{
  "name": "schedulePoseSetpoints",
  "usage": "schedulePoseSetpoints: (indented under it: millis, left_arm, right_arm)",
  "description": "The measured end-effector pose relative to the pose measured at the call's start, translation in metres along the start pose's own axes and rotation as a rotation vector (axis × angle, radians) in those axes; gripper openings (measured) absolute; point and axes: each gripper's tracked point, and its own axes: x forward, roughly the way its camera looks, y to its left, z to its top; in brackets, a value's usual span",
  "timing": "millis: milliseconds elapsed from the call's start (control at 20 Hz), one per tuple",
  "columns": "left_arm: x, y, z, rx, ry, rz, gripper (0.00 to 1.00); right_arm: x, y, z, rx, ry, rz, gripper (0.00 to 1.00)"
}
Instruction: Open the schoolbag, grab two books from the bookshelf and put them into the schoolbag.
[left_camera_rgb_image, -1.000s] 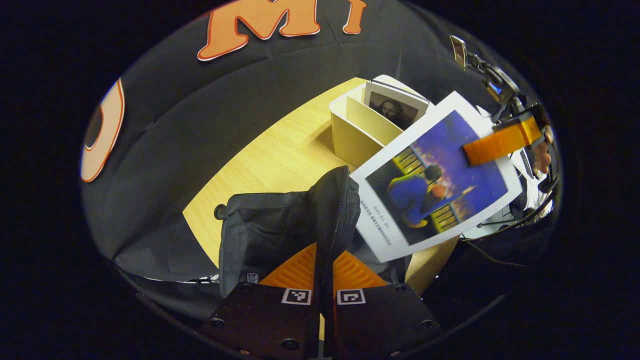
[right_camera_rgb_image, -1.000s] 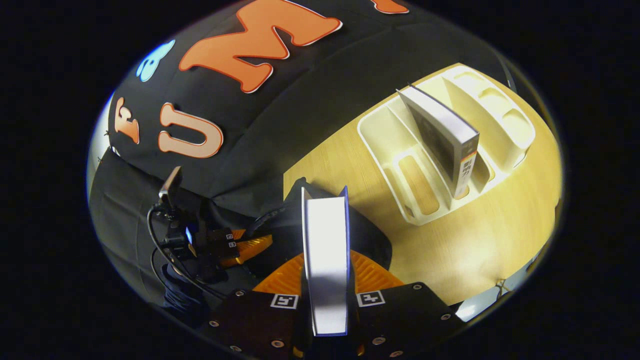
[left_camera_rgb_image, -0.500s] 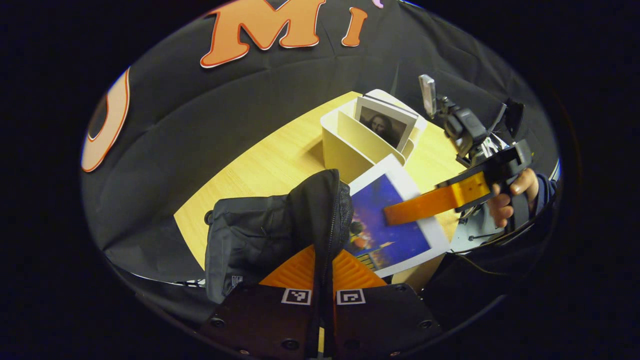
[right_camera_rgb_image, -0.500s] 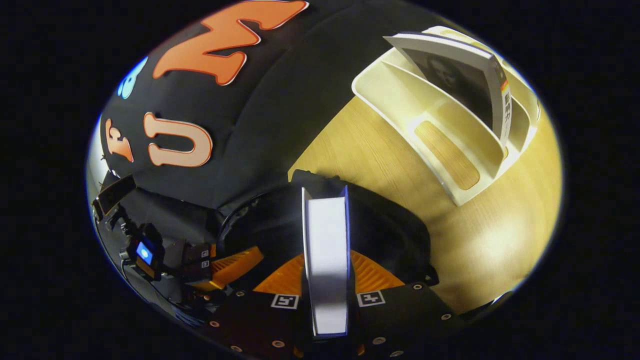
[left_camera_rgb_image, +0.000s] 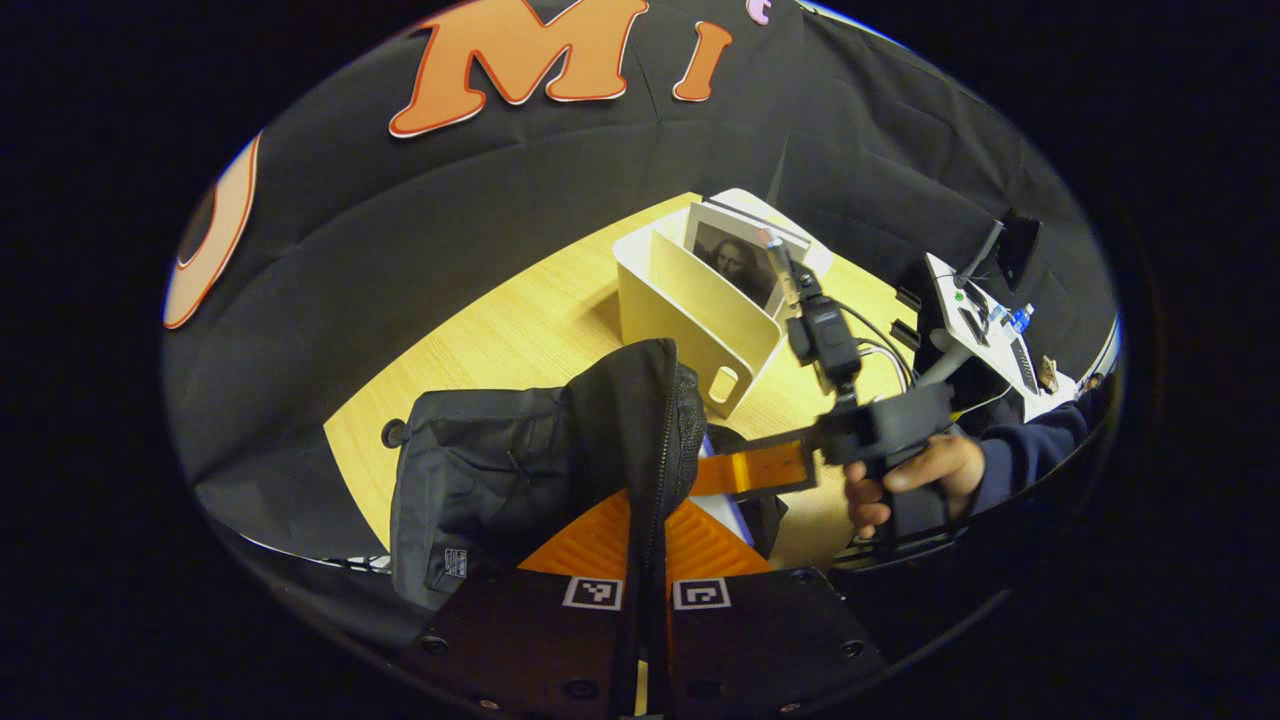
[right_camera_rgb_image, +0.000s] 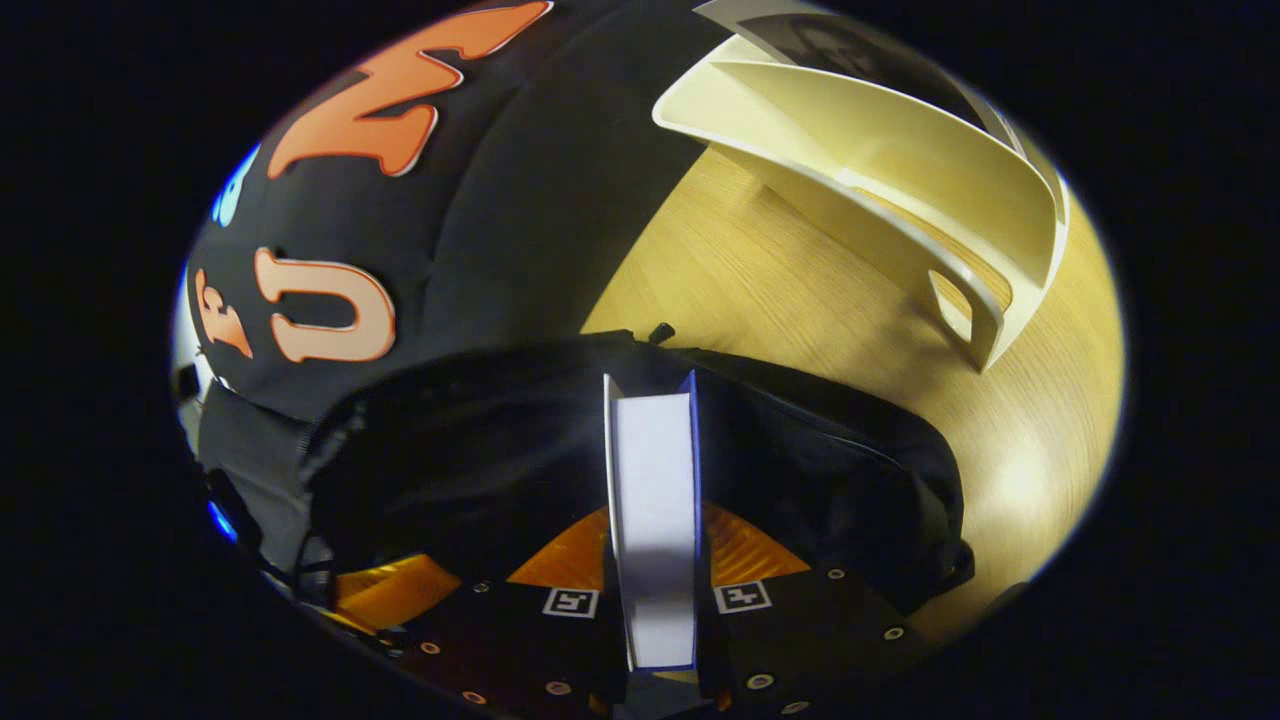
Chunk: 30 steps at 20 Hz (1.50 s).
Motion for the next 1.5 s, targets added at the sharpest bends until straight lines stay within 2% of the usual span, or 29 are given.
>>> schedulePoseSetpoints:
  millis: [50, 100, 150, 250, 300, 350, 400, 500, 600, 650, 750, 800, 850, 900, 1250, 1500]
  left_arm:
    - [0.001, -0.001, -0.001, -0.005, 0.004, 0.002, 0.04]
    - [0.003, -0.002, 0.001, -0.012, 0.003, 0.004, 0.04]
    - [0.003, -0.002, 0.003, -0.018, 0.001, 0.008, 0.04]
    - [0.005, -0.002, 0.002, -0.037, -0.001, 0.016, 0.04]
    - [0.005, -0.002, 0.0, -0.049, -0.004, 0.023, 0.04]
    - [0.006, 0.0, 0.0, -0.065, -0.006, 0.034, 0.04]
    - [0.006, 0.005, -0.001, -0.083, -0.004, 0.047, 0.04]
    - [0.007, 0.007, -0.004, -0.103, -0.005, 0.064, 0.05]
    - [0.01, 0.008, -0.004, -0.098, -0.009, 0.08, 0.05]
    - [0.011, 0.006, -0.004, -0.1, -0.008, 0.082, 0.05]
    - [0.015, 0.003, -0.006, -0.106, -0.004, 0.089, 0.05]
    - [0.017, 0.004, -0.006, -0.111, -0.003, 0.094, 0.04]
    - [0.019, 0.003, -0.006, -0.12, -0.002, 0.094, 0.05]
    - [0.019, 0.003, -0.008, -0.126, -0.001, 0.098, 0.05]
    - [0.022, 0.004, -0.009, -0.147, 0.006, 0.134, 0.05]
    - [0.021, 0.005, -0.012, -0.143, 0.018, 0.162, 0.05]
  right_arm:
    - [0.005, 0.001, -0.002, 0.019, -0.001, 0.006, 0.28]
    - [0.011, 0.0, -0.004, 0.022, -0.005, 0.009, 0.39]
    - [0.014, 0.001, -0.008, 0.023, -0.015, 0.014, 0.27]
    - [0.021, 0.001, -0.011, 0.012, -0.018, 0.011, 0.28]
    - [0.024, 0.0, -0.016, 0.001, 0.001, 0.003, 0.4]
    - [0.025, -0.006, -0.02, -0.011, 0.032, -0.021, 0.31]
    - [0.026, -0.017, -0.026, -0.03, 0.063, -0.071, 0.34]
    - [0.02, -0.039, -0.033, -0.105, 0.115, -0.173, 0.52]
    - [0.002, -0.056, -0.046, -0.212, 0.201, -0.23, 0.66]
    - [-0.005, -0.06, -0.052, -0.252, 0.243, -0.237, 0.8]
    - [-0.02, -0.059, -0.062, -0.296, 0.315, -0.211, 0.92]
    - [-0.028, -0.052, -0.064, -0.308, 0.332, -0.201, 0.94]
    - [-0.038, -0.047, -0.059, -0.331, 0.336, -0.202, 0.8]
    - [-0.05, -0.044, -0.053, -0.356, 0.333, -0.203, 0.96]
    - [-0.127, -0.043, 0.021, -0.578, 0.275, -0.302, 0.96]
    - [-0.181, -0.038, 0.103, -0.692, 0.223, -0.393, 0.97]
